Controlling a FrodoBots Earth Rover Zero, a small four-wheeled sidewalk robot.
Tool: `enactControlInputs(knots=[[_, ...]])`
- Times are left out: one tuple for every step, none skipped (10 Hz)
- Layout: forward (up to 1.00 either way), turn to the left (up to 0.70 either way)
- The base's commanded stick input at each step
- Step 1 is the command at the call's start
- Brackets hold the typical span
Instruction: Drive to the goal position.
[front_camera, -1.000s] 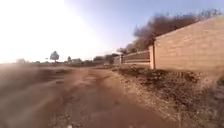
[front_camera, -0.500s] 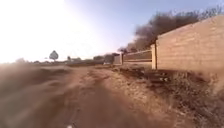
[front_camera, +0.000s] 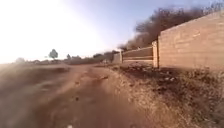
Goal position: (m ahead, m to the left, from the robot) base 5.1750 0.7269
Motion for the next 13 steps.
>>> enactControlInputs(knots=[[0.70,0.00],[0.70,0.00],[0.70,0.00],[0.70,0.00],[0.70,0.00],[0.70,0.00],[0.70,0.00],[0.70,0.00],[0.70,0.00],[0.70,0.00],[0.70,0.00],[0.70,0.00],[0.70,0.00]])
